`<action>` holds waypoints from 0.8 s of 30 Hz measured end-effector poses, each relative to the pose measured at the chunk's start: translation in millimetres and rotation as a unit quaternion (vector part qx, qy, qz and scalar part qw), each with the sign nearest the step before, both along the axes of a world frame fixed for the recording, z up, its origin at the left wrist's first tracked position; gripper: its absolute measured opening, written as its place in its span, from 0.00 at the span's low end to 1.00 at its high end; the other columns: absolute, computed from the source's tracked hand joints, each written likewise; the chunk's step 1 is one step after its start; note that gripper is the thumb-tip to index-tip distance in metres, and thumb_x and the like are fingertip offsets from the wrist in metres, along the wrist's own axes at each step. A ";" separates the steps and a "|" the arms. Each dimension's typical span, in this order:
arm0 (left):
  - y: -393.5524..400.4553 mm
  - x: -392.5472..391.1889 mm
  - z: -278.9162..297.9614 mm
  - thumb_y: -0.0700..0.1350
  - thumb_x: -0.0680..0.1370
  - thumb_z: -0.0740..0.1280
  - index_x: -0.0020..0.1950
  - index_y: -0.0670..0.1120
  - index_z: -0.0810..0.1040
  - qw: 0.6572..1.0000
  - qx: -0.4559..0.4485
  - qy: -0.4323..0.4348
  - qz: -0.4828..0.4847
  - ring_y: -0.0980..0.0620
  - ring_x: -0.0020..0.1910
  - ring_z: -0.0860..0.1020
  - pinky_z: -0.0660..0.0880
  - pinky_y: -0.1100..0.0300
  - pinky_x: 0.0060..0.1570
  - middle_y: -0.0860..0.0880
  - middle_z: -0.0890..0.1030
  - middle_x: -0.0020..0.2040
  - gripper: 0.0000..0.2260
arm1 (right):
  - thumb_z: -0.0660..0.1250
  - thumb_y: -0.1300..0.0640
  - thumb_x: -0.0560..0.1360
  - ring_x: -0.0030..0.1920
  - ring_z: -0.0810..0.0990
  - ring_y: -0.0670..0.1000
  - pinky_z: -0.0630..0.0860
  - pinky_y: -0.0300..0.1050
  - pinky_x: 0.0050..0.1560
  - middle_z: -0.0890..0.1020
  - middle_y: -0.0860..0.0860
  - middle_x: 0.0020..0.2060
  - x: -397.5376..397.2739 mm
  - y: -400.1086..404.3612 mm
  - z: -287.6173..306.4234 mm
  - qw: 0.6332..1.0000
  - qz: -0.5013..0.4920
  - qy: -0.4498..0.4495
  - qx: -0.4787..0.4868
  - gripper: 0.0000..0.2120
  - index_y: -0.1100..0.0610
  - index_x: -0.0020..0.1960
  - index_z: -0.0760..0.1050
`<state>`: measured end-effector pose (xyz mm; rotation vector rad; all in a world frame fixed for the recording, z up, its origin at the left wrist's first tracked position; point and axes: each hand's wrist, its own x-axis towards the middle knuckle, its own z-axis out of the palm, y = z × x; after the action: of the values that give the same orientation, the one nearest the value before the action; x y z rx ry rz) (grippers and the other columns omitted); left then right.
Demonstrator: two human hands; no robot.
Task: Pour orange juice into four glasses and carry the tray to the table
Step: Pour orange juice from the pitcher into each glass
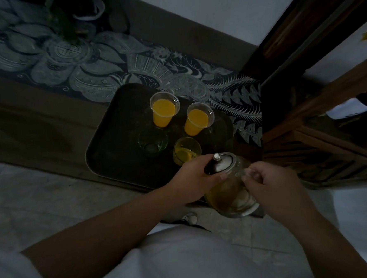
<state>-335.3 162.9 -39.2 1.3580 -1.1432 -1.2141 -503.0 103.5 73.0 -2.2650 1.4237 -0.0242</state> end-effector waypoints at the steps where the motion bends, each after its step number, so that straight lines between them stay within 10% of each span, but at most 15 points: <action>1: -0.3 -0.2 0.2 0.50 0.78 0.70 0.64 0.52 0.77 1.000 0.002 0.002 0.000 0.63 0.55 0.78 0.77 0.62 0.53 0.57 0.81 0.55 0.15 | 0.68 0.52 0.73 0.33 0.77 0.41 0.71 0.43 0.32 0.79 0.44 0.29 0.8 -0.6 0.7 1.000 0.000 0.005 -0.001 0.05 0.47 0.38 0.77; 24: -0.5 -2.0 7.6 0.48 0.78 0.70 0.66 0.49 0.76 1.000 0.029 0.008 -0.001 0.57 0.56 0.79 0.78 0.54 0.57 0.53 0.81 0.57 0.17 | 0.68 0.49 0.72 0.31 0.78 0.43 0.78 0.50 0.33 0.79 0.45 0.28 2.8 -3.1 12.0 1.000 0.005 0.025 -0.018 0.06 0.47 0.37 0.76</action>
<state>-337.3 162.4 -31.6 1.3893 -1.1064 -1.2661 -500.1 100.3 85.0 -2.3162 1.4492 0.0107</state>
